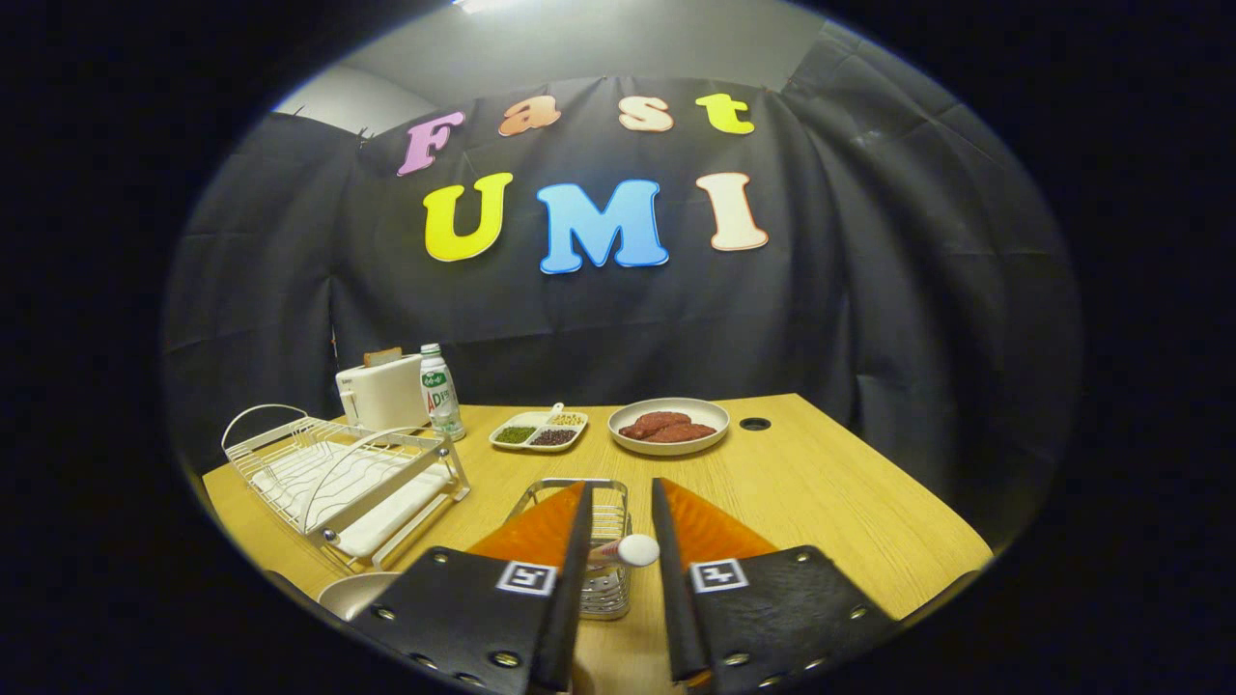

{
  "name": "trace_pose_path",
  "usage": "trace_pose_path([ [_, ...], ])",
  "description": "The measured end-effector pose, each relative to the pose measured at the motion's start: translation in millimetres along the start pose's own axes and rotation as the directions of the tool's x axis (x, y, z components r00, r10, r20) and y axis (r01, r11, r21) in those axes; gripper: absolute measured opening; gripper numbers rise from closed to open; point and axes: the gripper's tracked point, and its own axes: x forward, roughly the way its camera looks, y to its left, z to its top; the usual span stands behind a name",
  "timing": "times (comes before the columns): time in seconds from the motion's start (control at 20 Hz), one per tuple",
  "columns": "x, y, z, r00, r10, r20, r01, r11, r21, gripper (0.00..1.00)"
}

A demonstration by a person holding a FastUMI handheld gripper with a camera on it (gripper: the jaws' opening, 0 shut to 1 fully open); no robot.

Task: Take the plate from the dish rack, then take the spoon from the basket and place it into the plate.

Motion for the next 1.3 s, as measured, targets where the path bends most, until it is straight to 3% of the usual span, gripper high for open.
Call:
trace_pose_path([
  [0.05,-0.4,9.5,5.3,0.999,0.036,-0.001,-0.036,0.999,-0.001,0.28],
  [0.1,-4.4,14.2,11.8,0.999,0.045,0.008,-0.045,0.999,0.015,0.28],
  [0.15,-2.5,10.9,14.0,0.999,0.029,0.013,-0.029,1.000,0.011,0.14],
  [0.25,0.3,12.2,17.3,1.000,0.011,-0.005,-0.011,1.000,-0.007,0.14],
  [0.3,-4.8,6.3,19.5,1.000,-0.016,-0.001,0.016,1.000,-0.022,0.07],
  [0.65,-11.7,18.6,46.9,1.000,-0.014,-0.025,0.013,0.999,-0.043,0.07],
  [1.0,-42.1,24.9,96.6,0.999,-0.046,-0.012,0.045,0.998,-0.041,0.07],
  [1.3,-71.0,40.7,111.5,0.997,-0.026,-0.066,0.024,0.999,-0.036,0.07],
])
